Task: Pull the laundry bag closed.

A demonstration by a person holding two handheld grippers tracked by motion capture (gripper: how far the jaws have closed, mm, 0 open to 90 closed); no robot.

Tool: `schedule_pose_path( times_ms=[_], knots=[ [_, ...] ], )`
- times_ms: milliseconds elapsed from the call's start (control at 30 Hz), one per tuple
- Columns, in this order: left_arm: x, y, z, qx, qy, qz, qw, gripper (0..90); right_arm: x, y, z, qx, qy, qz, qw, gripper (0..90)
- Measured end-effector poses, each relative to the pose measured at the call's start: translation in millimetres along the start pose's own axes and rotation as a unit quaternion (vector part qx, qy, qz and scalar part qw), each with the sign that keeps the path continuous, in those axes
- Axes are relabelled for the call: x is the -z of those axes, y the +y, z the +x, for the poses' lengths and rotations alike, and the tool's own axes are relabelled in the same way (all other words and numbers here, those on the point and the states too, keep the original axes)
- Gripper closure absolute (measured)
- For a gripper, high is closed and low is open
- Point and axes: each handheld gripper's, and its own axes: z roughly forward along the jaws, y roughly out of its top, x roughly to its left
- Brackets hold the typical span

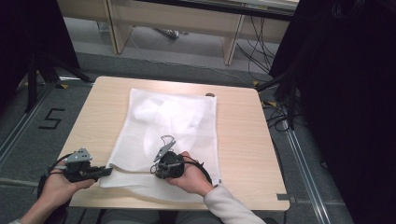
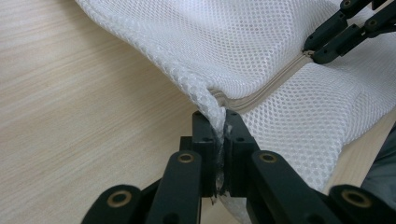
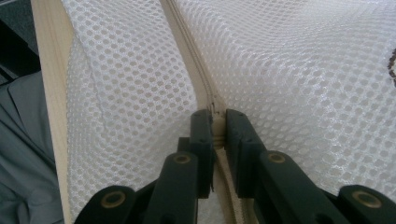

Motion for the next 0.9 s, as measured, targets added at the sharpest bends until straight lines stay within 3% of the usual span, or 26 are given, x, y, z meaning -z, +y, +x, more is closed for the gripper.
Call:
schedule_pose_path(
  times_ms=[900],
  knots=[
    [0.4,0.0,0.4,-0.001,0.004,0.001,1.0,84.8,7.7,-9.3,-2.9,-0.006,-0.008,0.005,0.9999,82.4]
  ],
)
